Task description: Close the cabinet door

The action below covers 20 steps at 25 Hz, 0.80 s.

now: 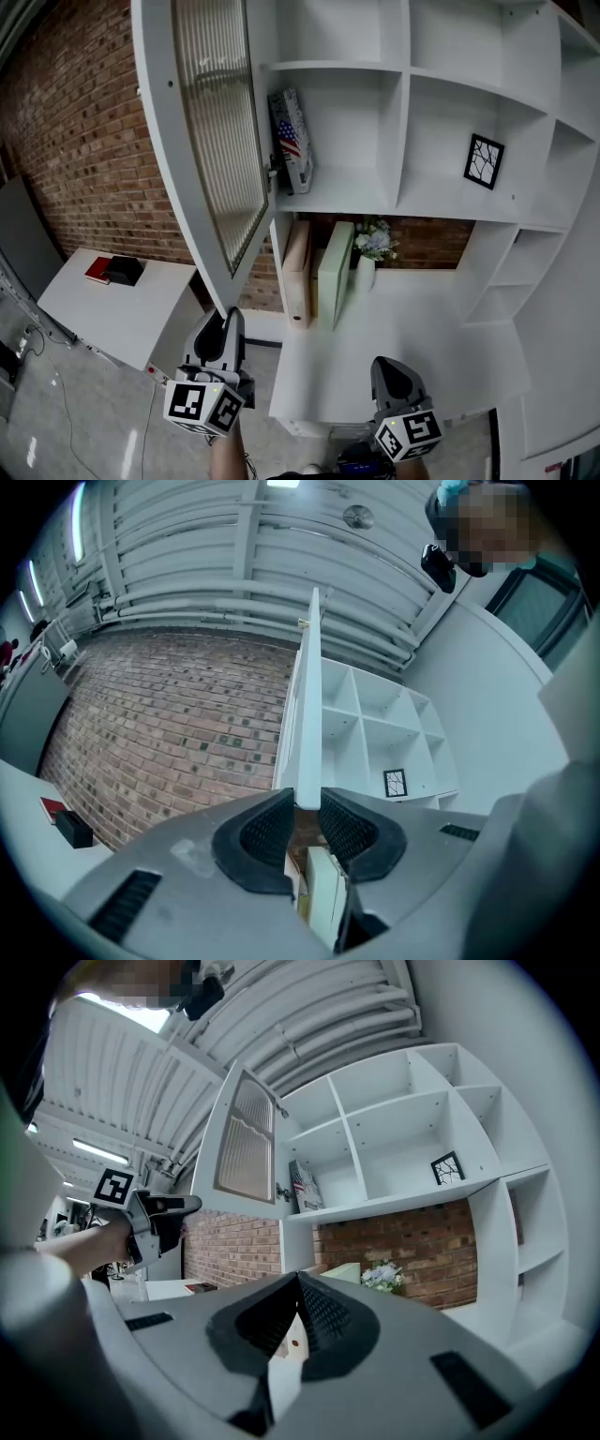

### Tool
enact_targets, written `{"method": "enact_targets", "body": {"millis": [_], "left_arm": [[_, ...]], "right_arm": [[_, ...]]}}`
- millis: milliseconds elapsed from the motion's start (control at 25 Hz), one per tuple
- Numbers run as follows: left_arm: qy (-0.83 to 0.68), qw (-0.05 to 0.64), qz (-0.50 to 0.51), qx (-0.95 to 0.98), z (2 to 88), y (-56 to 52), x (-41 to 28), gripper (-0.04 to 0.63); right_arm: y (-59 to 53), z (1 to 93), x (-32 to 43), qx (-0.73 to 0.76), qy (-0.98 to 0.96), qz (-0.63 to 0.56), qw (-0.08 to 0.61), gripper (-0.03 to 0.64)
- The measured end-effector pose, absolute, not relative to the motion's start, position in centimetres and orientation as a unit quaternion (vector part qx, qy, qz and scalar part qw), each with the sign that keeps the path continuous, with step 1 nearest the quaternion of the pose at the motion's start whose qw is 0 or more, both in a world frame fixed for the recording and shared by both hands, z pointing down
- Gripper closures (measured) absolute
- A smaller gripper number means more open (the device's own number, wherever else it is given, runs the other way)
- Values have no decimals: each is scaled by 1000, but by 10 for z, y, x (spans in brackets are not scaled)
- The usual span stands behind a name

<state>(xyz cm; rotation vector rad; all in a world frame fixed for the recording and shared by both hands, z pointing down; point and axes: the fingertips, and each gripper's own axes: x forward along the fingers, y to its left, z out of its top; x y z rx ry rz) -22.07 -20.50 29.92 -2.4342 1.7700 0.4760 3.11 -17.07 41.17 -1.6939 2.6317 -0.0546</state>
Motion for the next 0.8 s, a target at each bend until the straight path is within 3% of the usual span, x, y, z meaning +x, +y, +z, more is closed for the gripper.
{"method": "enact_targets", "body": {"millis": [800], "left_arm": [[526,44,137,-838,298,-206,-162,477]], "right_arm": [[-172,410,43,-554,832,-18,8,617]]}}
